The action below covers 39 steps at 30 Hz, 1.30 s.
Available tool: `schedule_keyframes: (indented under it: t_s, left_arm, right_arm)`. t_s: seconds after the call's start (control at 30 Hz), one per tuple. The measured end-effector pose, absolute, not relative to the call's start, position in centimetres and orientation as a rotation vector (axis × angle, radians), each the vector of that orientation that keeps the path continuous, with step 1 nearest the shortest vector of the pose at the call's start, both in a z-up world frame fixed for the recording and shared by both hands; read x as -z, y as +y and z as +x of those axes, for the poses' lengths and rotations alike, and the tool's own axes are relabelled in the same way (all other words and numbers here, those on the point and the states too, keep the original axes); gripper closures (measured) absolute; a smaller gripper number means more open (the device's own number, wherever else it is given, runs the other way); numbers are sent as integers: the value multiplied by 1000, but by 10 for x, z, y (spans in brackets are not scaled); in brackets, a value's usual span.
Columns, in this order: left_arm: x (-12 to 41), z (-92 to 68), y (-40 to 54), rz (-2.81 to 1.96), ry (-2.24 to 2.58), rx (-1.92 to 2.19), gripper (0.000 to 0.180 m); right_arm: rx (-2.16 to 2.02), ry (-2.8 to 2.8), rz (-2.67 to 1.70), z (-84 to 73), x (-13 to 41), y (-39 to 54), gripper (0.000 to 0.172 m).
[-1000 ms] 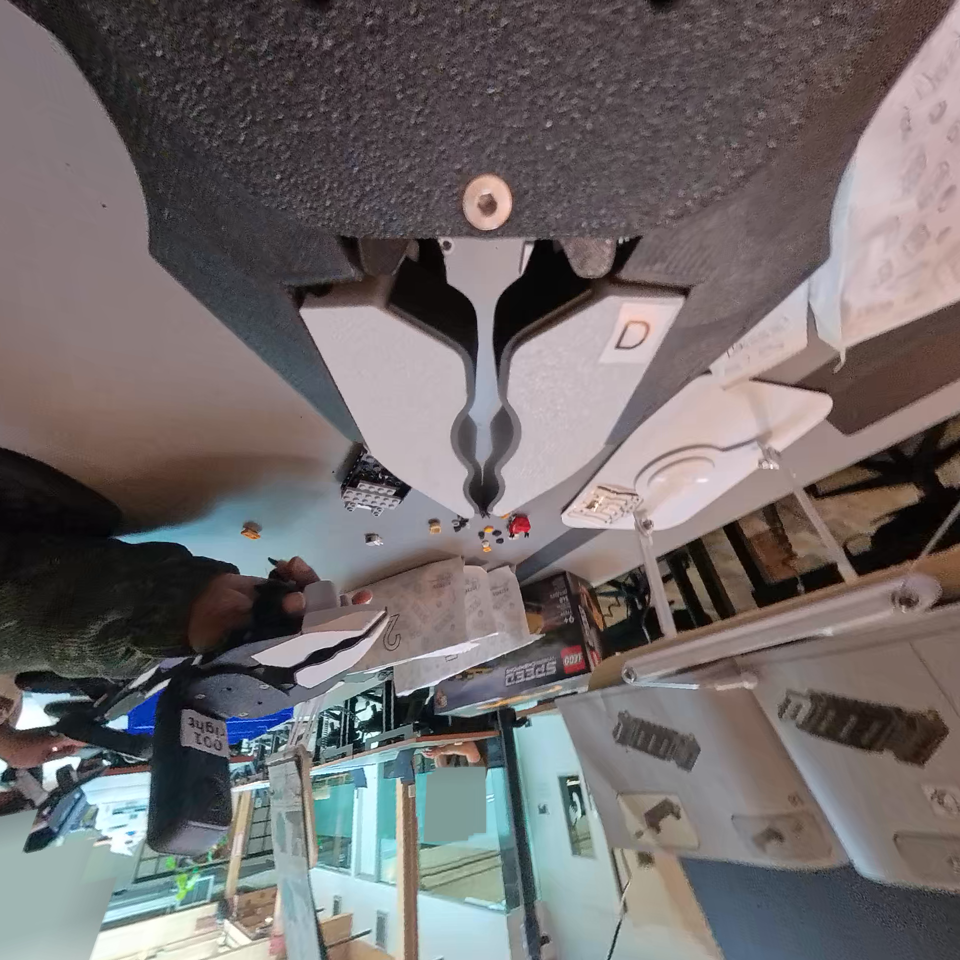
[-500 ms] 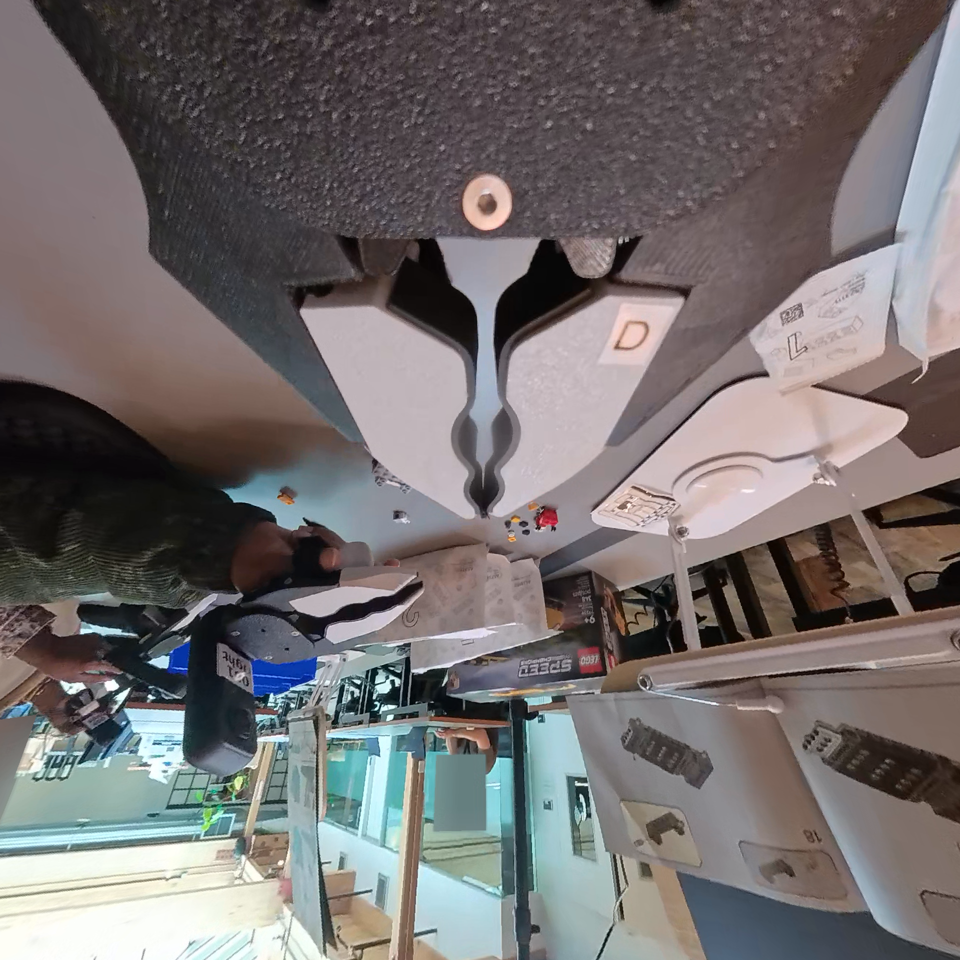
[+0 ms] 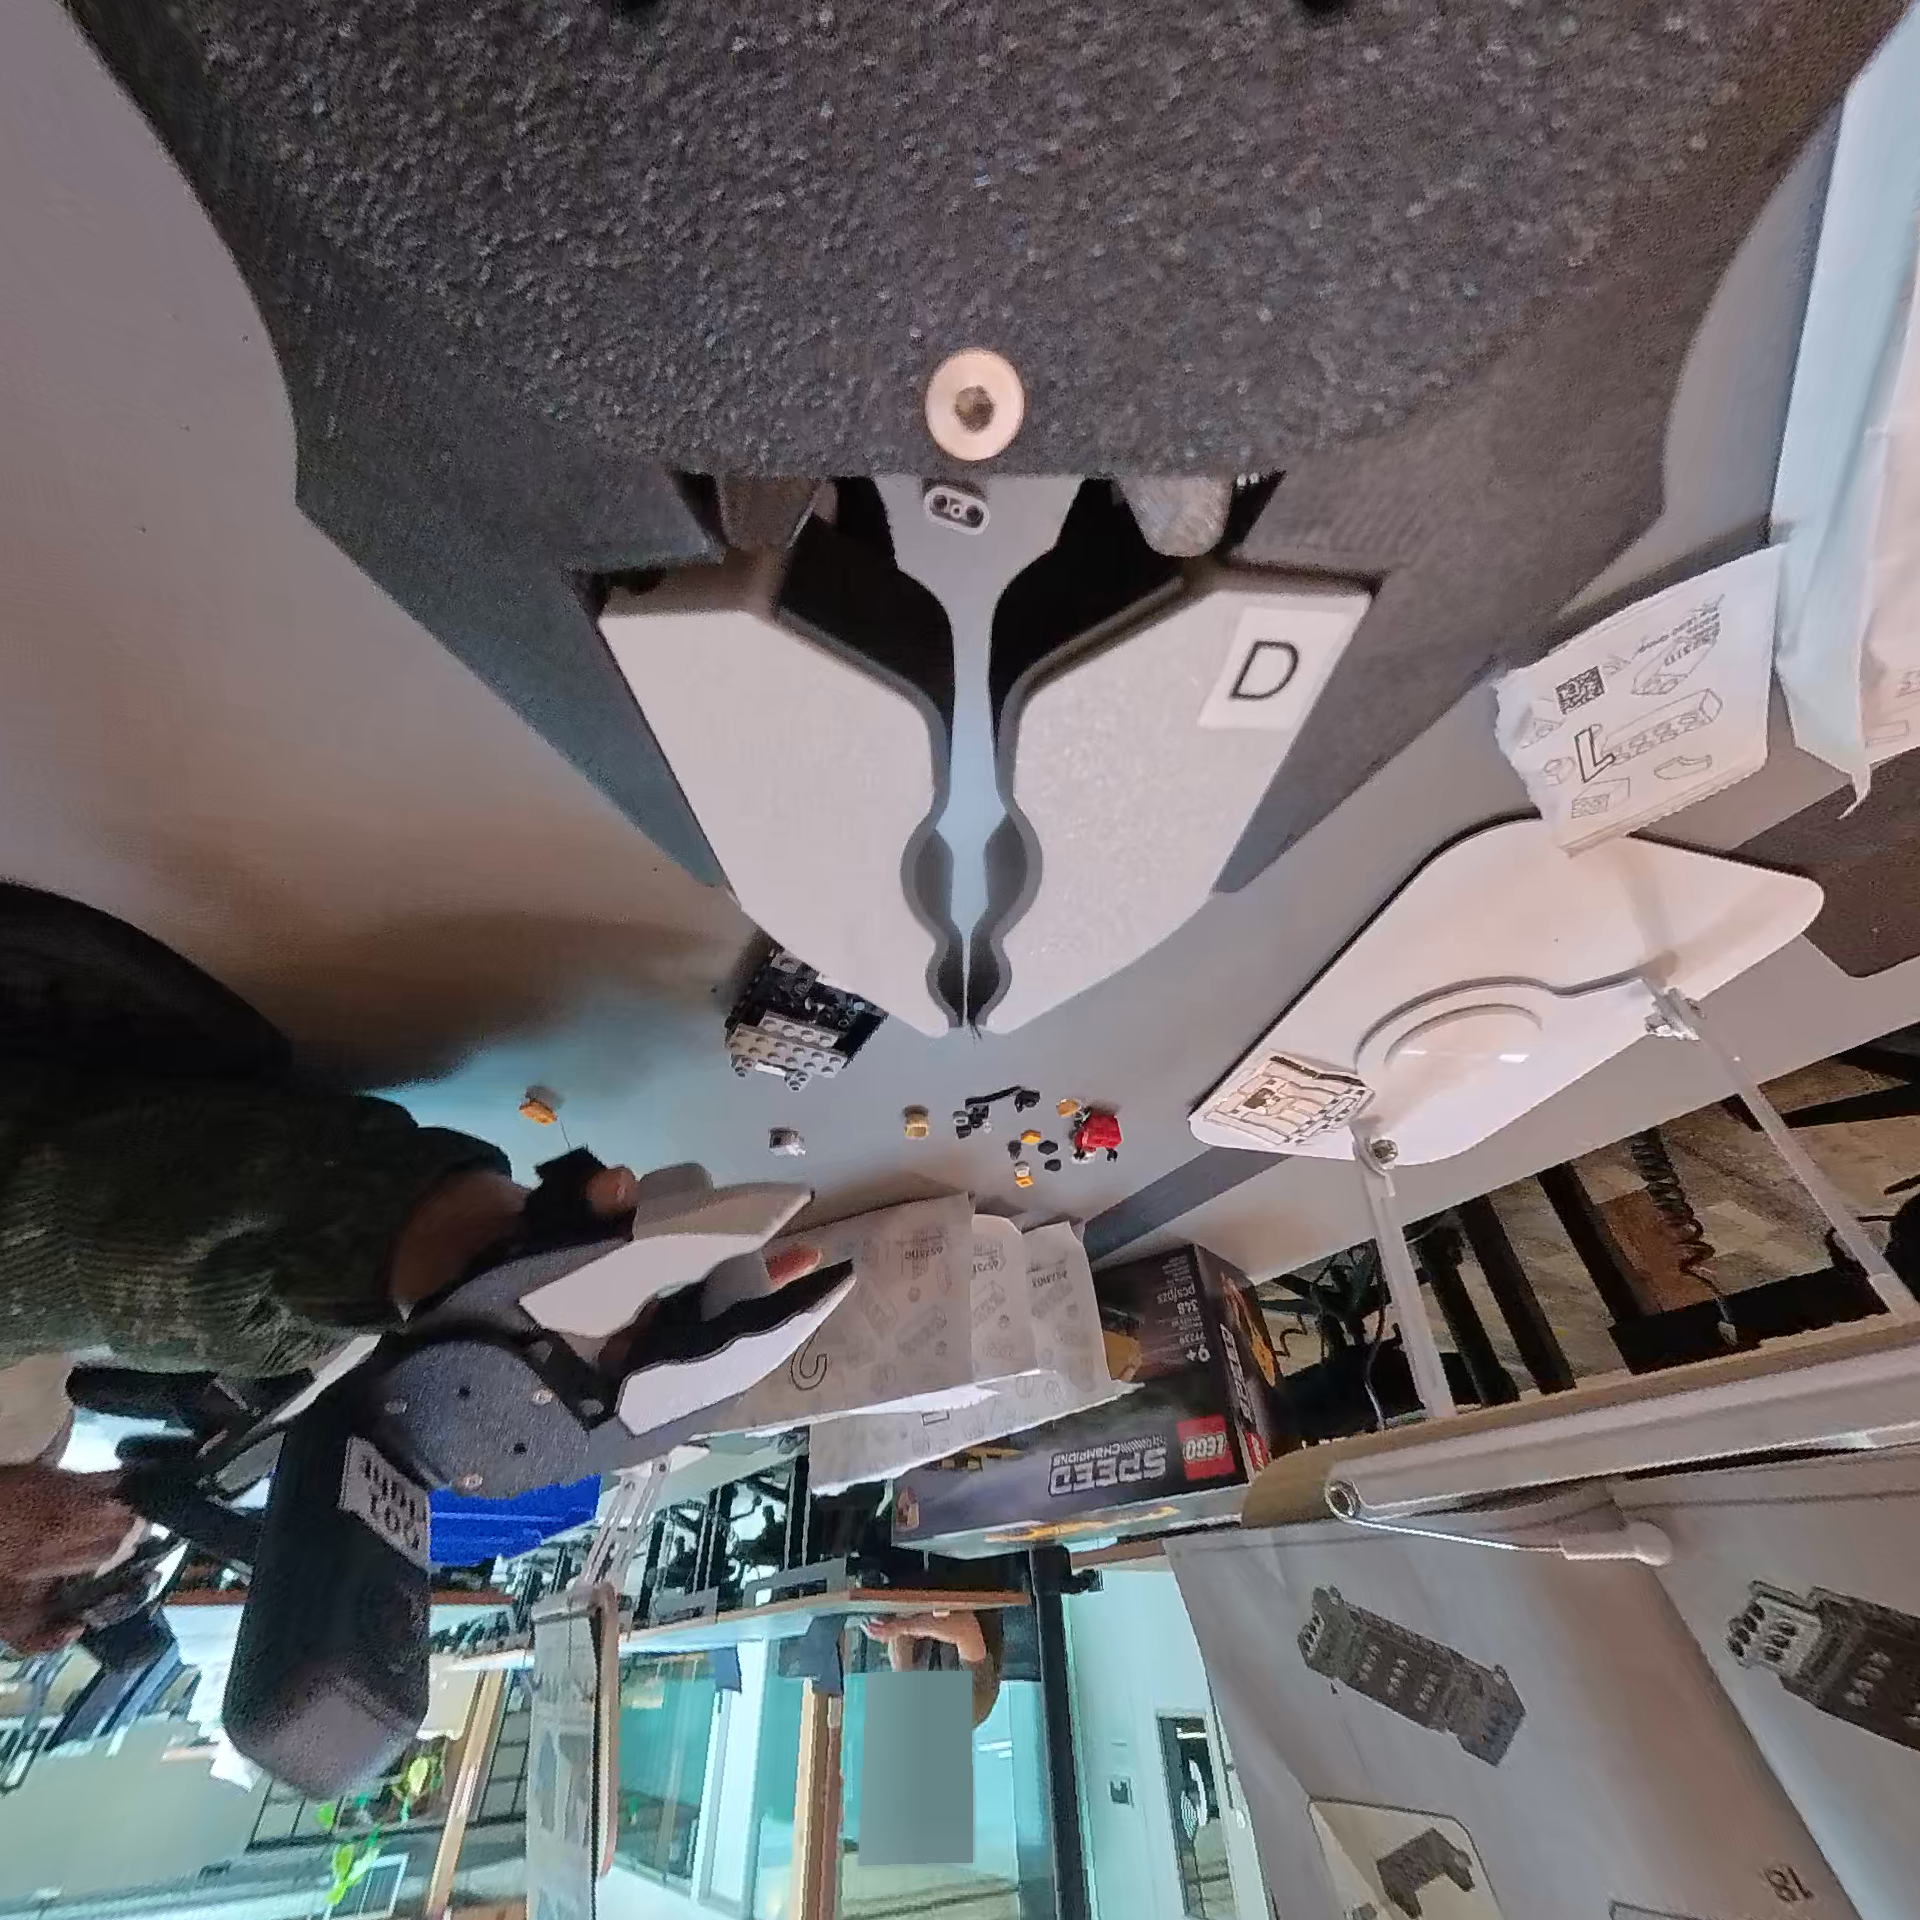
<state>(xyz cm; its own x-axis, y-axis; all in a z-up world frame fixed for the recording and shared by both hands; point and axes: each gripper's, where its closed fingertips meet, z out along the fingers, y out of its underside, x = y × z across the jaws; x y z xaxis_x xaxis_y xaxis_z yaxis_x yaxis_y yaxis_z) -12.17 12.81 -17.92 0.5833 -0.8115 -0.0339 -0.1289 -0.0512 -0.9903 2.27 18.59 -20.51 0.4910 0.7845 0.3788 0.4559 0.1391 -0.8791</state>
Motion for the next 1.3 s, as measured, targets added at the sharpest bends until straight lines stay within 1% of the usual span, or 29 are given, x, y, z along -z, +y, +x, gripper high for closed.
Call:
schedule_keyframes:
  t_s: [0.1,0.13,0.17,0.2,0.27,0.47,0.63,0.67,0.73,0.77,0.87,0.93,1.0,1.03,1.17,1.2,1.23,1.27,1.3]
  left_arm:
    - [183,-121,128,-1553,849,640,180]
    - [184,-121,129,-1556,855,633,179]
    - [186,-120,129,-1560,862,629,178]
    - [188,-120,130,-1566,870,626,178]
    - [191,-120,131,-1574,880,611,177]
    - [196,-120,130,-1595,901,611,178]
    - [199,-120,130,-1601,923,597,179]
    - [200,-119,129,-1601,927,599,179]
    - [201,-117,128,-1598,946,599,178]
    - [202,-115,126,-1593,965,595,178]
    - [211,-102,116,-1577,1082,568,165]
    - [222,-90,109,-1557,1199,476,146]
    - [229,-77,101,-1492,1312,381,133]
    - [232,-71,99,-1467,1358,332,129]
    - [260,-53,97,-1474,1536,177,124]
    - [264,-51,98,-1485,1553,152,132]
    - [264,-52,101,-1483,1545,116,151]
    - [260,-54,103,-1484,1518,112,165]
    - [256,-55,103,-1512,1489,167,165]
  right_arm:
    - [-346,-1202,-1515,28,209,183,146]
    - [-351,-1232,-1539,30,212,182,144]
    - [-348,-1257,-1561,32,216,181,138]
    - [-351,-1304,-1579,34,221,178,136]
    - [-317,-1393,-1618,39,235,174,128]
    - [-272,-1576,-1732,50,270,165,109]
    - [-334,-1598,-1835,54,291,168,109]
    - [-367,-1595,-1841,54,292,169,113]
    - [-445,-1614,-1855,52,294,166,126]
    - [-471,-1620,-1852,51,294,165,127]
    - [-570,-1605,-1888,45,290,155,127]
    - [-726,-1538,-1955,36,281,145,127]
    - [-897,-1467,-2009,26,274,135,128]
    - [-987,-1434,-2032,21,272,129,128]
    - [-1358,-1246,-2130,2,263,115,128]
    - [-1452,-1198,-2132,-2,257,112,128]
    - [-1528,-1164,-2122,-6,251,109,129]
    - [-1558,-1137,-2100,-8,247,109,129]
    - [-1583,-1114,-2055,-8,240,110,131]
